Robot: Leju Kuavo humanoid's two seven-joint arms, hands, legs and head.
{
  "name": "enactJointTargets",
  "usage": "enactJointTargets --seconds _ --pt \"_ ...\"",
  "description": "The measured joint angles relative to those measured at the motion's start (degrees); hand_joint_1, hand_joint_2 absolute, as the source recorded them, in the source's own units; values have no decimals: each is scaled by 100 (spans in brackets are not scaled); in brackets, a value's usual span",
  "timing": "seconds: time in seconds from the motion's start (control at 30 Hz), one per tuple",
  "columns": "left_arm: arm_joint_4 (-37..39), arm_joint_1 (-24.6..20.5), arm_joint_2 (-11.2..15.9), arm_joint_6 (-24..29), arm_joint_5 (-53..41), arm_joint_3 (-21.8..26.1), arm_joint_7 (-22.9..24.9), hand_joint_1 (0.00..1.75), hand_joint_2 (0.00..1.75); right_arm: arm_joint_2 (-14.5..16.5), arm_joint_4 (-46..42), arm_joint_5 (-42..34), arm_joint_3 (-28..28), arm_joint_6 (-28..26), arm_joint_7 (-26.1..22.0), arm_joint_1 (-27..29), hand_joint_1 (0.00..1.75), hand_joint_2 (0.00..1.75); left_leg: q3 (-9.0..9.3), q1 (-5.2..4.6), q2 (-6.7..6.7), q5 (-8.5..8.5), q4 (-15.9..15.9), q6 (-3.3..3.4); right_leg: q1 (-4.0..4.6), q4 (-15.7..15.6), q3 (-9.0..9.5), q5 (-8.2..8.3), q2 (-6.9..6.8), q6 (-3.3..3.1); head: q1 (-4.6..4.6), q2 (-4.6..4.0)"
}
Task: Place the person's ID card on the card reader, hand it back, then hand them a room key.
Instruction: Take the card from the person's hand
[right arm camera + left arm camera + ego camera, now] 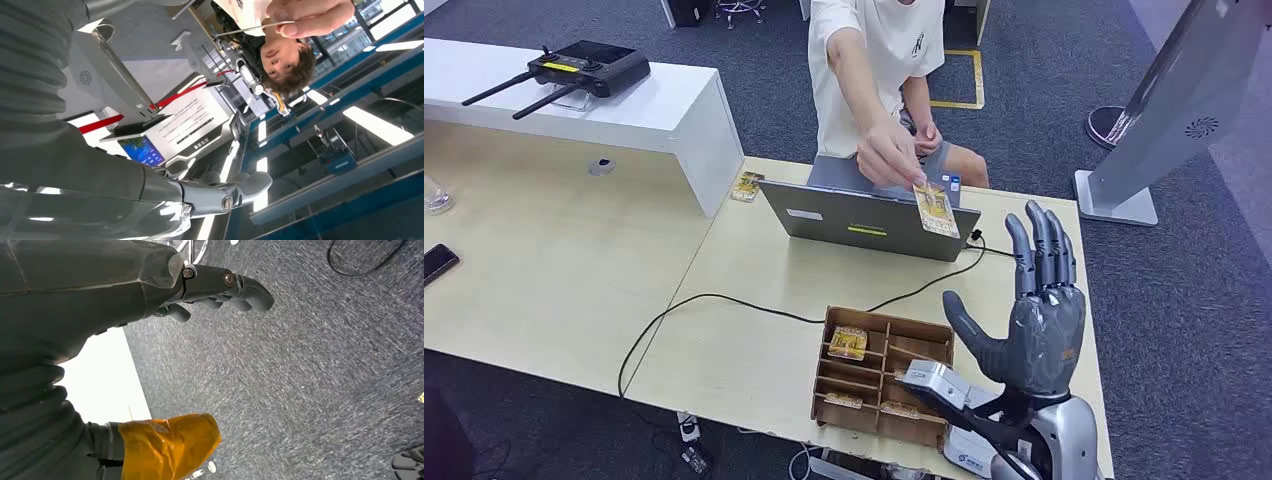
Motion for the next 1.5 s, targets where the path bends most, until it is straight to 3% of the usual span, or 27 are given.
enactJointTargets --seconds 0.47,0.57,0.7,0.73,1.5 --pt "0 -93 -28 -86 -1 -356 65 0 175 106 845 155 142 490 222 -943 0 175 -1 0 -1 2 0 -3 0 2 0 1 -1 1 0 0" --pt "-1 -102 -31 -100 0 -423 67 0 175 161 1007 162 163 551 235 -1082 9 175 -1 0 -1 2 0 -3 0 2 0 1 -1 1 0 0" --pt "-1 -104 -32 -102 -1 -477 70 0 175 203 1197 150 212 605 291 -1198 170 175 -1 0 -1 2 0 -3 0 1 0 1 -1 1 0 0" --pt "-1 -104 -32 -102 0 -485 71 0 175 206 1236 142 223 608 300 -1216 175 175 -1 0 -2 2 0 -3 0 1 0 1 -1 1 0 0" --pt "-1 -87 -30 -97 17 -581 71 0 175 208 1641 -4 250 609 313 -1184 175 175 -1 0 -1 2 0 -3 0 1 -1 1 -1 1 0 0"
